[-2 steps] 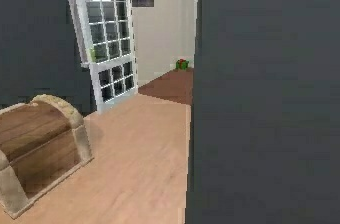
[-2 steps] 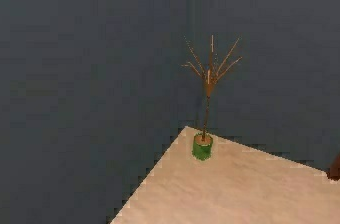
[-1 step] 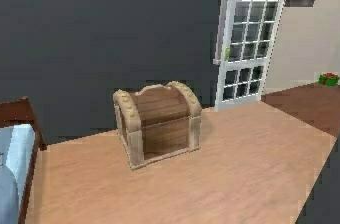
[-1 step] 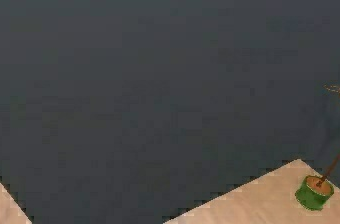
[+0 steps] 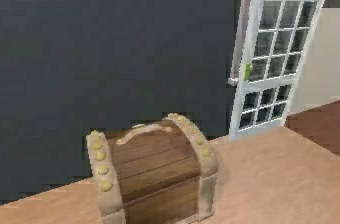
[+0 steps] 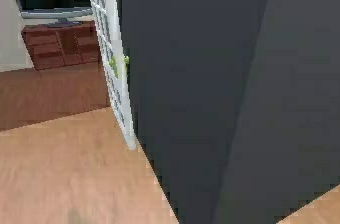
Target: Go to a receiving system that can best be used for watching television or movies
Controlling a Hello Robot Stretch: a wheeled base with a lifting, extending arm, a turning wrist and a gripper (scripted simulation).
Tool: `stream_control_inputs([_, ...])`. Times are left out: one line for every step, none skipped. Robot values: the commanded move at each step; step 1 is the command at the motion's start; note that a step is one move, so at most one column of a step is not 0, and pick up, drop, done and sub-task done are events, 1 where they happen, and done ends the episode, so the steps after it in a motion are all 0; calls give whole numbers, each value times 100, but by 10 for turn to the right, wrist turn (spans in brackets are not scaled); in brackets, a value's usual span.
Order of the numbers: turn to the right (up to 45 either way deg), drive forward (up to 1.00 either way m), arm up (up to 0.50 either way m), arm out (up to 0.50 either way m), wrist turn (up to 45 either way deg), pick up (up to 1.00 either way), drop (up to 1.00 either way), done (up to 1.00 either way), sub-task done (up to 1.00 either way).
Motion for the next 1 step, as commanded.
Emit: stream_control_inputs([450, 0, 0, 0, 0, 0, 0, 0, 0])
